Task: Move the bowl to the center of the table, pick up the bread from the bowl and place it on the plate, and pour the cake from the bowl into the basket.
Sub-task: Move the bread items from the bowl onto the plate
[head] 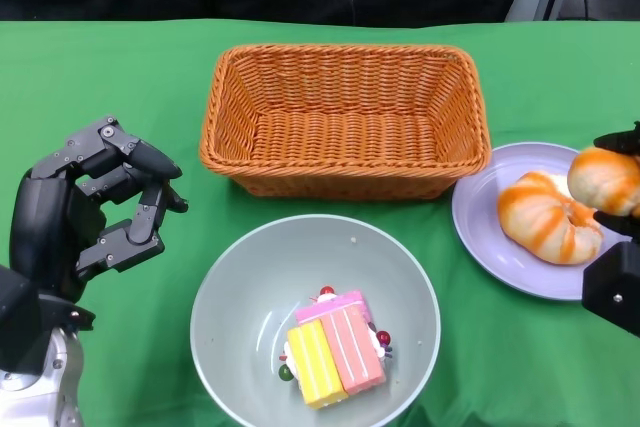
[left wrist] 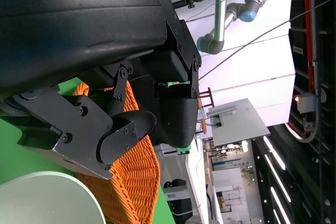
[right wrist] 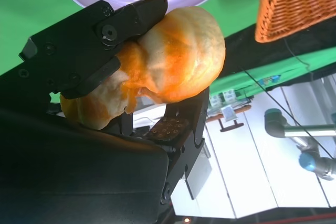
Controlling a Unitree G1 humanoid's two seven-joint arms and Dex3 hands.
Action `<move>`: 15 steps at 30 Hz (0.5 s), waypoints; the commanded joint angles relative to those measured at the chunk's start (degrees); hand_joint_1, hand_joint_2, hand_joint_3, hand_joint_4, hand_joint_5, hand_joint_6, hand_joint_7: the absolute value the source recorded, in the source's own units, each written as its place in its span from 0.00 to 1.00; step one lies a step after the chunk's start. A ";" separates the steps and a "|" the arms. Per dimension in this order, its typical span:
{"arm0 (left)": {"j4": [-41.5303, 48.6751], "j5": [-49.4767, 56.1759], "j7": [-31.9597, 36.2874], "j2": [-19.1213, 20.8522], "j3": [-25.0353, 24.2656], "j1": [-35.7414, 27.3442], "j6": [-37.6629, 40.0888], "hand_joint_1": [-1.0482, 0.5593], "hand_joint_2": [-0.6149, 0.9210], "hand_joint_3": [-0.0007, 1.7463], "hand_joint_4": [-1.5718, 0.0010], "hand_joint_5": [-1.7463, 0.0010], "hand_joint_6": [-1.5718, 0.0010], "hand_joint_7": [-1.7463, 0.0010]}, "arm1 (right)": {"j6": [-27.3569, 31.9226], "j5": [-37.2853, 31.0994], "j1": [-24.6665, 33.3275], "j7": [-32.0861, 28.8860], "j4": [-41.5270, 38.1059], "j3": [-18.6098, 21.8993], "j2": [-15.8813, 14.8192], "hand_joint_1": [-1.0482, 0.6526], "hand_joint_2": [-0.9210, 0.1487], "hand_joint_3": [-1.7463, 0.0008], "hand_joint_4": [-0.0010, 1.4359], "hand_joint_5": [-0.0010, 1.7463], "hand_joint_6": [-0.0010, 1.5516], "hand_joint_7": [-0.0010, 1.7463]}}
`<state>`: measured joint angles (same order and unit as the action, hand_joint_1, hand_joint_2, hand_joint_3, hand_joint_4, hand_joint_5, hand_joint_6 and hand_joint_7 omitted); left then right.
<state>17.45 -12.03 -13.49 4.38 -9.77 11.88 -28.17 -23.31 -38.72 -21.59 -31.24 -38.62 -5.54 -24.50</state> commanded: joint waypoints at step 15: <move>-0.43 1.64 0.65 1.00 -0.41 -0.88 -0.81 0.64 0.79 0.61 0.52 0.14 0.49 0.27 | -5.79 5.49 -8.67 -0.49 -19.22 -3.73 1.30 0.56 0.00 0.90 0.50 0.89 0.64 0.29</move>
<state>17.40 -10.80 -13.45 4.46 -9.65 11.79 -28.26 -28.33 -34.28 -29.25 -31.88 -56.99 -9.16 -23.09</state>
